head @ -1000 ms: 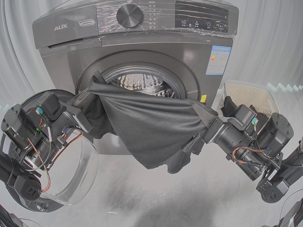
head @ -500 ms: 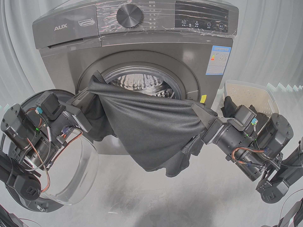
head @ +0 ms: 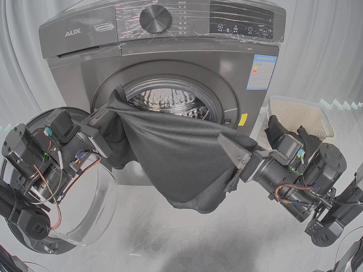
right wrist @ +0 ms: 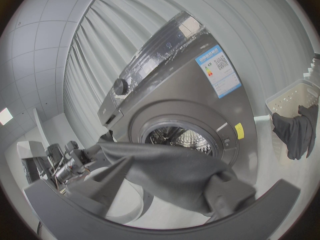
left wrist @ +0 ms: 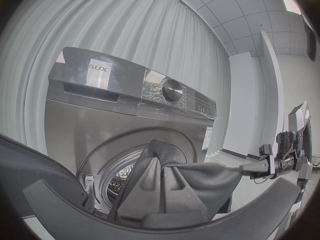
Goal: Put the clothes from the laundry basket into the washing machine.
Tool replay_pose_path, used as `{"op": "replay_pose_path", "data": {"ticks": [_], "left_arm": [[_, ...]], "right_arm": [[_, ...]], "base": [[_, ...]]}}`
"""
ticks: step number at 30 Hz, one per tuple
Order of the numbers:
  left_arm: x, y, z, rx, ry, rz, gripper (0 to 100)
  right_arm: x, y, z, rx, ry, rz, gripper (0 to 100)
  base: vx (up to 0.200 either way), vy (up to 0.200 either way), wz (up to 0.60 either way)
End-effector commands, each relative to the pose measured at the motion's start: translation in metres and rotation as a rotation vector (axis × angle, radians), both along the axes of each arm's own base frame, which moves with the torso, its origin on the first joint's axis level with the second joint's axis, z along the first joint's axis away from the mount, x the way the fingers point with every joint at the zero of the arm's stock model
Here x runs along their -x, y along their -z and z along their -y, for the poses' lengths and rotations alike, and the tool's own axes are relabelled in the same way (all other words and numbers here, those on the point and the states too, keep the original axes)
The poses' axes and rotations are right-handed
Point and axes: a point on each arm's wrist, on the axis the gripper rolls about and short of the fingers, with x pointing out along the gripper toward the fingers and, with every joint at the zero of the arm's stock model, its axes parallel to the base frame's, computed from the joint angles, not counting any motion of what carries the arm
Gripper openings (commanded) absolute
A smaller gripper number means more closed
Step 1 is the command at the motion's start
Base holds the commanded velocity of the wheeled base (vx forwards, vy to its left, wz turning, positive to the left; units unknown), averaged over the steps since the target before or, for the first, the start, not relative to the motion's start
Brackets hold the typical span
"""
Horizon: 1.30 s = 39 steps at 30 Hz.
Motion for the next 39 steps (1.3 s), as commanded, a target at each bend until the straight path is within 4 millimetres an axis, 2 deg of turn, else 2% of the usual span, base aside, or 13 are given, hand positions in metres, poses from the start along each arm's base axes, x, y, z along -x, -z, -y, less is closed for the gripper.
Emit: {"op": "replay_pose_path", "data": {"ticks": [1,3,5,11,20,25,30,33,38,39], "left_arm": [[-0.005,0.003,0.006,-0.005,0.011,-0.011,0],[-0.007,0.005,0.009,-0.006,0.021,-0.014,0],[-0.007,0.006,0.012,-0.009,0.03,-0.019,0],[-0.006,0.008,0.013,-0.012,0.036,-0.026,0],[-0.005,0.009,0.014,-0.015,0.037,-0.028,0],[-0.003,0.009,0.016,-0.015,0.049,-0.028,0],[-0.003,0.009,0.017,-0.016,0.054,-0.029,0],[-0.002,0.009,0.018,-0.016,0.059,-0.029,0],[-0.002,0.009,0.019,-0.016,0.062,-0.029,0],[-0.002,0.009,0.019,-0.016,0.062,-0.029,0]], "right_arm": [[0.009,0.048,0.005,0.157,-0.035,-0.143,100],[0.015,0.068,0.011,0.253,-0.045,-0.196,100],[0.019,0.076,0.015,0.302,-0.049,-0.217,100],[0.017,0.077,0.016,0.305,-0.039,-0.214,100],[0.014,0.092,0.01,0.363,-0.057,-0.24,100],[-0.003,0.094,-0.009,0.35,-0.117,-0.185,100],[-0.007,0.093,-0.024,0.335,-0.17,-0.154,100],[-0.01,0.09,-0.039,0.325,-0.212,-0.108,100],[-0.026,0.096,-0.06,0.307,-0.215,-0.072,100],[-0.035,0.101,-0.066,0.306,-0.21,-0.07,100]], "base": [[0.0,0.0,0.0],[0.0,0.0,0.0],[0.0,0.0,0.0],[0.0,0.0,0.0],[0.0,0.0,0.0],[0.0,0.0,0.0],[0.0,0.0,0.0],[0.0,0.0,0.0],[0.0,0.0,0.0],[0.0,0.0,0.0]]}}
